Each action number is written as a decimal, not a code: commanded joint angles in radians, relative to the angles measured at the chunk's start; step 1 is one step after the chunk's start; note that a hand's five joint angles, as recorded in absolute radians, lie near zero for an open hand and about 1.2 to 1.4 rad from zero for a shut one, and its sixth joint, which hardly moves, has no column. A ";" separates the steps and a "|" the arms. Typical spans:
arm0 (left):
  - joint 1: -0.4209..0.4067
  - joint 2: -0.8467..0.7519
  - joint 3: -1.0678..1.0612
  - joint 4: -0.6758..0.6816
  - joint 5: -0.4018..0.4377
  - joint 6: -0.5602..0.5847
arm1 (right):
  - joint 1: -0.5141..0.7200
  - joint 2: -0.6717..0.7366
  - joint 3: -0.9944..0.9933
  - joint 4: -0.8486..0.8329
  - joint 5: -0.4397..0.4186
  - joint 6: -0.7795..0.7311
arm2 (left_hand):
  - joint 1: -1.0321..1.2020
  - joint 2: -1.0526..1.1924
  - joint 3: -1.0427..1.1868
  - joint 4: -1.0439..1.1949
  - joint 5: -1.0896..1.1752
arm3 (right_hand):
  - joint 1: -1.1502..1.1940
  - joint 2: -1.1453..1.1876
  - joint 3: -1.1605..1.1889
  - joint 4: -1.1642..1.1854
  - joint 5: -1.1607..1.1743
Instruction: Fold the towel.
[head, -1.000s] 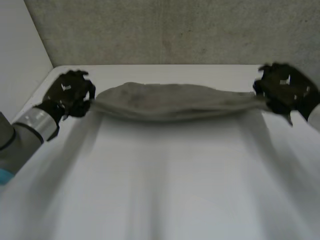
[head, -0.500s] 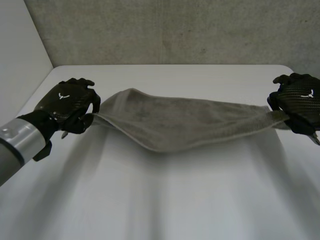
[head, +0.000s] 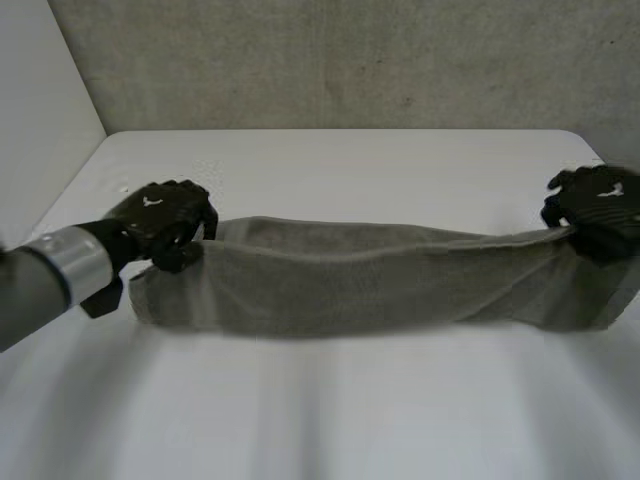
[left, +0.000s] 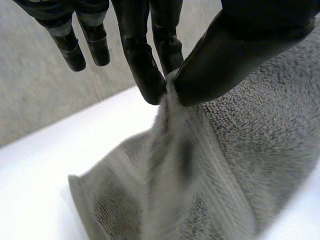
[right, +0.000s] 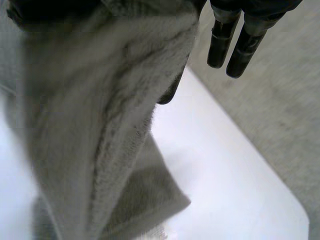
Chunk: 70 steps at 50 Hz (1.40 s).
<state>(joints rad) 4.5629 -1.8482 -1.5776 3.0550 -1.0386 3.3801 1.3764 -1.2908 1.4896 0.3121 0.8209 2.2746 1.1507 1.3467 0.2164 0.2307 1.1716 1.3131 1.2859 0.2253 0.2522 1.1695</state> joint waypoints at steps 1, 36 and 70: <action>-0.047 -0.264 0.241 -0.009 -0.061 0.002 | 0.112 0.211 -0.181 0.065 0.165 -0.092 | 0.246 0.050 -0.042 -0.056 0.050 | 0.055 0.082 -0.051 -0.078 0.024; -0.131 -0.600 0.484 0.320 -0.123 0.001 | 0.265 0.579 -0.453 -0.373 0.442 0.108 | 0.246 0.050 -0.042 -0.056 0.050 | 0.046 0.073 -0.051 -0.078 0.015; -0.134 -0.517 0.433 0.429 -0.199 -0.005 | 0.282 0.397 -0.349 -0.481 0.492 0.319 | -0.952 -1.148 -0.042 -0.056 -1.147 | -1.139 -1.111 -0.051 -0.078 -1.170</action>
<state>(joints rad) 4.4277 -2.4176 -1.1182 3.4804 -1.2416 3.3798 1.6625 -0.7430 1.0576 -0.1703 1.3162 2.4915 0.3058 0.2613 0.2164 0.2307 0.0626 0.2411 0.2499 0.2253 0.2521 0.0614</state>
